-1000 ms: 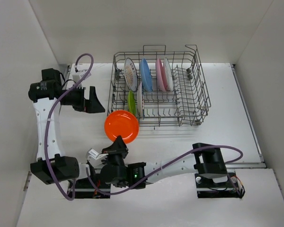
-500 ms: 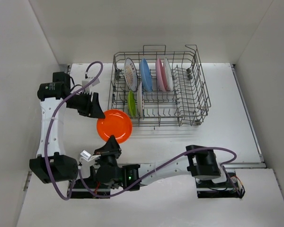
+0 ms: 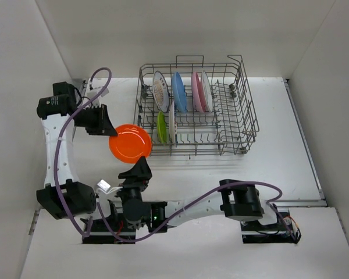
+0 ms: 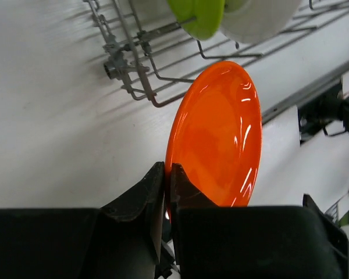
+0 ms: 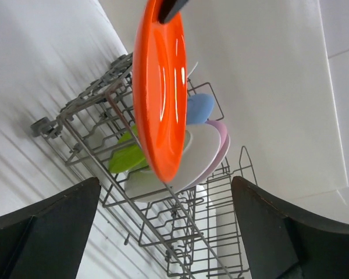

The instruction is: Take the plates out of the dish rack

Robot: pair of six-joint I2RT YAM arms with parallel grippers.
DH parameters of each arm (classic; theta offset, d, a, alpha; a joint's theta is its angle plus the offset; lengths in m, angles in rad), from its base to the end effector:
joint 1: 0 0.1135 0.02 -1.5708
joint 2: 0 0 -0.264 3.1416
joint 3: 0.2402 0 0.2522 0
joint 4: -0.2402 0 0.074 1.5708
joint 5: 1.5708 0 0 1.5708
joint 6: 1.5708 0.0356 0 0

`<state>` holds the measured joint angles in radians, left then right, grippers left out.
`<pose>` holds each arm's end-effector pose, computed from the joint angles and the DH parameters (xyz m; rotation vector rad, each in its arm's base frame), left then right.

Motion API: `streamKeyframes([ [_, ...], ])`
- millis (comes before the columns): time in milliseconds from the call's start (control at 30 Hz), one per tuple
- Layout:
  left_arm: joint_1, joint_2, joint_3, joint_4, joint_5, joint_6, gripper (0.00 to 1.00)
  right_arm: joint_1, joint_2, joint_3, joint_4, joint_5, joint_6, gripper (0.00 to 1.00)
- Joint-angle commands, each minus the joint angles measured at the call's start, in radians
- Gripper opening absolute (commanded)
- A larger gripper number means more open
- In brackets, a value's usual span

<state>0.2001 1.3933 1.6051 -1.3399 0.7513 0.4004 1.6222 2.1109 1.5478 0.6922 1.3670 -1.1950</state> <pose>0.2431 0.0245 0.3931 0.4534 2.3745 -0.7469 0.0104 0.4766 0.2703 -0.9704 1.2476 -0.6429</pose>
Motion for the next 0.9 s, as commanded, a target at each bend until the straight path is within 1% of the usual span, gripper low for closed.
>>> streamKeyframes([
  [0,0.001,-0.071,0.065,0.088,-0.02,-0.184,0.0,-0.091,0.027,0.178,0.312,-0.078,-0.141,1.0],
  [33,0.001,-0.071,0.094,0.103,-0.02,-0.222,0.0,-0.091,0.0,0.164,0.351,-0.078,-0.152,1.0],
  [100,0.001,-0.071,0.124,0.113,-0.036,-0.244,0.0,-0.101,-0.025,0.143,0.383,-0.078,-0.152,1.0],
  [233,0.001,-0.12,0.134,0.189,-0.162,-0.308,0.0,-0.111,-0.118,0.074,0.504,-0.053,-0.163,1.0],
  [267,0.001,-0.132,0.134,0.206,-0.225,-0.308,0.0,-0.122,-0.141,0.06,0.524,-0.052,-0.163,1.0],
  [300,0.001,-0.145,0.134,0.235,-0.257,-0.322,0.0,-0.137,-0.169,0.035,0.524,-0.042,-0.14,1.0],
  [333,0.001,-0.154,0.134,0.249,-0.292,-0.322,0.0,-0.146,-0.234,0.025,0.491,-0.042,-0.112,1.0],
  [367,0.001,-0.165,0.124,0.263,-0.369,-0.345,0.0,-0.156,-0.274,0.024,0.422,-0.042,0.014,1.0],
  [400,0.001,-0.178,0.101,0.289,-0.407,-0.354,0.0,-0.18,-0.317,0.024,0.154,-0.042,0.125,1.0],
  [433,0.001,-0.178,0.086,0.304,-0.44,-0.363,0.0,-0.195,-0.407,0.044,-0.044,-0.067,0.269,1.0],
  [467,0.001,-0.178,0.07,0.32,-0.464,-0.364,0.0,-0.214,-0.448,0.085,-0.285,-0.11,0.648,1.0],
  [500,0.001,-0.169,0.046,0.353,-0.495,-0.373,0.0,-0.275,-0.515,0.198,-0.737,-0.273,0.983,1.0],
  [533,0.001,-0.169,0.036,0.369,-0.495,-0.373,0.0,-0.315,-0.546,0.234,-0.87,-0.375,0.986,1.0],
  [567,0.001,-0.157,0.036,0.384,-0.495,-0.373,0.0,-0.352,-0.578,0.235,-0.929,-0.46,1.07,1.0],
  [600,0.01,-0.125,0.024,0.398,-0.478,-0.385,0.0,-0.378,-0.609,0.224,-0.93,-0.512,1.104,1.0],
  [633,0.01,-0.107,0.015,0.427,-0.469,-0.385,0.0,-0.407,-0.636,0.174,-0.894,-0.564,1.104,1.0],
  [667,0.01,-0.087,0.015,0.441,-0.469,-0.408,0.0,-0.424,-0.653,0.158,-0.879,-0.591,1.086,1.0],
  [700,0.01,-0.039,0.015,0.453,-0.445,-0.408,0.0,-0.447,-0.654,0.158,-0.879,-0.62,1.086,1.0],
  [733,0.01,-0.012,0.015,0.467,-0.435,-0.408,0.0,-0.47,-0.654,0.158,-0.914,-0.649,1.095,1.0],
  [767,0.021,0.016,0.015,0.497,-0.422,-0.417,0.0,-0.517,-0.635,0.187,-0.94,-0.705,1.107,1.0],
  [800,0.042,0.079,0.015,0.514,-0.403,-0.417,0.0,-0.542,-0.597,0.202,-0.989,-0.732,1.141,1.0],
  [833,0.059,0.113,0.015,0.531,-0.394,-0.431,0.0,-0.567,-0.579,0.216,-0.99,-0.765,1.158,1.0],
  [867,0.079,0.148,0.032,0.566,-0.394,-0.443,0.0,-0.618,-0.562,0.25,-1.032,-0.858,1.178,1.0],
])
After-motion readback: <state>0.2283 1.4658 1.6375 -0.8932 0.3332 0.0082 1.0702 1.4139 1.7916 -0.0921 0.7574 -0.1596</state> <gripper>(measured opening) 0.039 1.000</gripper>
